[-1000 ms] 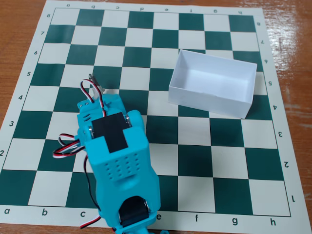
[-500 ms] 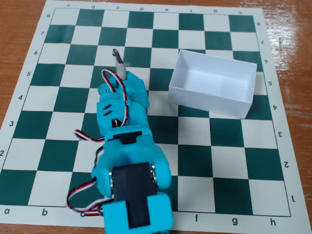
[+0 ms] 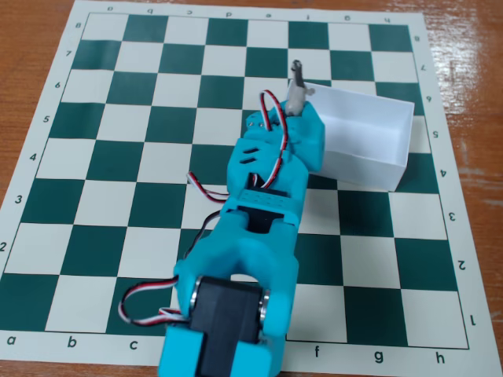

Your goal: Grab the toy horse and put it in the box.

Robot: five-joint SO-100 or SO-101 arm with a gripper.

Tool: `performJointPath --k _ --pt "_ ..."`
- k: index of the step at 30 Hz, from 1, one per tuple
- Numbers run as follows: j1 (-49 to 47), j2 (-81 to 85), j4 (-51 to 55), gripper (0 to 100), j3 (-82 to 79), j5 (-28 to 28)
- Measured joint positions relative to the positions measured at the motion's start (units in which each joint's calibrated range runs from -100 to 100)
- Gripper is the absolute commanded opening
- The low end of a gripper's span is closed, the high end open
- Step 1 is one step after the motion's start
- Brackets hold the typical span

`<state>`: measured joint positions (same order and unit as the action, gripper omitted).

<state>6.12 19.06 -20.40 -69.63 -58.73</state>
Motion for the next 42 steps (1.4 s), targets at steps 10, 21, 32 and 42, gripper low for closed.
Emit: performJointPath --k 10,21,32,42 --pt "5.5 -15.3 1.0 0 14.1 0.0" --pt "5.5 -20.8 1.0 17 18.5 0.7" --pt "5.5 -20.2 2.8 31 18.1 0.6" --pt "1.9 -0.8 16.8 31 4.1 2.6"
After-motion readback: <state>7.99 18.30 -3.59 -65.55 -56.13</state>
